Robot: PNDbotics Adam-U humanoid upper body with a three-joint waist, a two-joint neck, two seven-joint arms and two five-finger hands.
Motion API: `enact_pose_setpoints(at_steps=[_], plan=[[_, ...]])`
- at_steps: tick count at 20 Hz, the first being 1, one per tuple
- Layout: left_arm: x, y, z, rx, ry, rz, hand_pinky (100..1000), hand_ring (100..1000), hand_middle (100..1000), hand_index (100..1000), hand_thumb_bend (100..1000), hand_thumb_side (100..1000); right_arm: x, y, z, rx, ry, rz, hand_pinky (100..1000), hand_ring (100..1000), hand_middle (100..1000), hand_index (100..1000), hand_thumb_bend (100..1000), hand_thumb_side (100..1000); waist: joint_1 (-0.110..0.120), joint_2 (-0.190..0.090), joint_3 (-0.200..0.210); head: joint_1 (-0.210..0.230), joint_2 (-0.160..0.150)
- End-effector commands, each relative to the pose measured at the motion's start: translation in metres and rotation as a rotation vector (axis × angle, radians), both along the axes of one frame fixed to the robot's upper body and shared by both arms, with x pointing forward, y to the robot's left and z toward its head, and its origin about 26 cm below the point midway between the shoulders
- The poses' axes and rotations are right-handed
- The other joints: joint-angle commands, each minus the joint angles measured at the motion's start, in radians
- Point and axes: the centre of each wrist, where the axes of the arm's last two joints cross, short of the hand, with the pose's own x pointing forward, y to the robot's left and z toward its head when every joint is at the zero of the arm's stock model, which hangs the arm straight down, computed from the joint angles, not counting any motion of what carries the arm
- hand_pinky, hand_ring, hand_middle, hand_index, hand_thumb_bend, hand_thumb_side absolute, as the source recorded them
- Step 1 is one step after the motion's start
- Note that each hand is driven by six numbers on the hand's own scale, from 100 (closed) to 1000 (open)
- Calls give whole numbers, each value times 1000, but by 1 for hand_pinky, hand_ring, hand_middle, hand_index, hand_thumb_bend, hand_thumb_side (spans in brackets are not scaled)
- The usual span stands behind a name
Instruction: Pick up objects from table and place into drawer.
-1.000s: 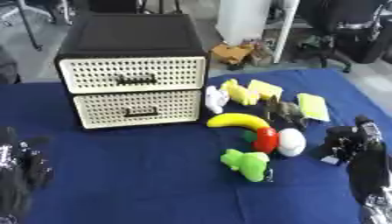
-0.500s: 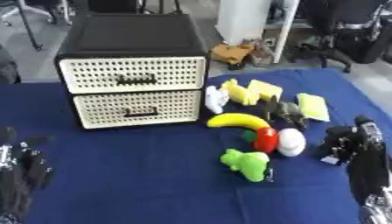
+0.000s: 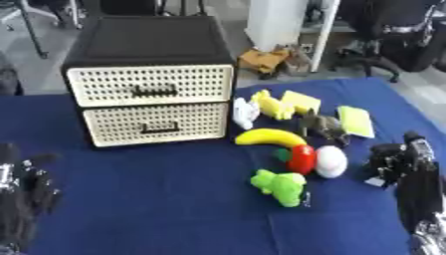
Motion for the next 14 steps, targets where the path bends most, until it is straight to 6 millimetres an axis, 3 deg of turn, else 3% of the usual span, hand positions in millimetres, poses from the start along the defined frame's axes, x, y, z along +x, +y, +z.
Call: enact_pose_setpoints(at_steps=[1, 7, 14], plan=[[3, 2, 19, 80, -53, -8, 100, 100, 100, 655, 457, 1000, 0, -3, 8, -21, -26, 4, 411, 450, 445, 556, 100, 1000, 2, -12, -1, 0, -8], [12, -2, 44, 280, -106, -4, 100, 100, 100, 661, 391, 1000, 0, -3, 8, -22, -23, 7, 411, 450, 445, 556, 100, 1000, 1, -15, -4, 5, -8], [28, -9, 74, 634, -151, 40, 100, 100, 100, 679, 325, 1000, 0, -3, 9, -24, -25, 14, 411, 450, 445, 556, 100, 1000, -1, -19, -10, 7, -24]])
